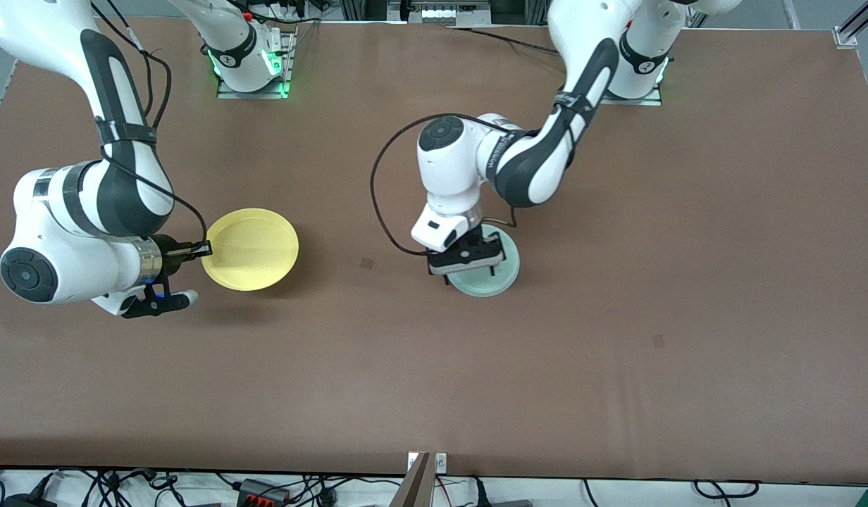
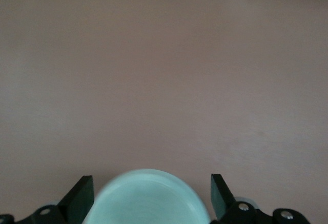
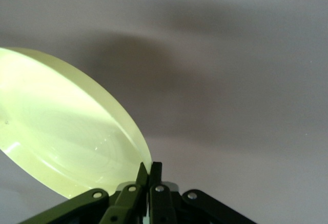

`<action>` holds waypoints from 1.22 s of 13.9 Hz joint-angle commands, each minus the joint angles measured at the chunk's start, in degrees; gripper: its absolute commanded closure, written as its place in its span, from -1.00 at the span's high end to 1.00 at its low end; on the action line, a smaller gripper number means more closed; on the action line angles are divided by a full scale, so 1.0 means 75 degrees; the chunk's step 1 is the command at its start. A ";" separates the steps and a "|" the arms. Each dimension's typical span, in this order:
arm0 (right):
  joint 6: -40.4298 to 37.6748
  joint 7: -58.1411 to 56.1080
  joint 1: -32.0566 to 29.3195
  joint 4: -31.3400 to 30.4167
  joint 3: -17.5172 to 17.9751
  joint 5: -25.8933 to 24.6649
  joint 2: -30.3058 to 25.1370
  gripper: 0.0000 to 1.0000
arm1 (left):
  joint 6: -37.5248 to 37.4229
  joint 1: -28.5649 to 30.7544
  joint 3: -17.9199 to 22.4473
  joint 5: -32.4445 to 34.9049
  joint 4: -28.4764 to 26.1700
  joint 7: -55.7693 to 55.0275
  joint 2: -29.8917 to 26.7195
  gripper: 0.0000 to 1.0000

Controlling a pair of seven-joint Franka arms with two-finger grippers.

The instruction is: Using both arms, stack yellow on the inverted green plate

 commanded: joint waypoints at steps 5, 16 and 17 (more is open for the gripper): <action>-0.0097 0.1110 0.0657 0.0088 -0.0021 0.1182 -0.0066 -1.00 | -0.1678 0.1206 -0.0086 -0.0856 -0.0385 0.3601 -0.1098 1.00; 0.1555 0.4400 0.2906 0.0765 -0.0021 0.2494 0.1045 -1.00 | -0.2673 0.2835 -0.0075 -0.1818 -0.0362 0.6871 -0.1661 1.00; 0.1672 0.4903 0.3198 0.1093 -0.0021 0.2657 0.1338 -1.00 | -0.2710 0.3022 -0.0075 -0.1818 -0.0397 0.7153 -0.1743 1.00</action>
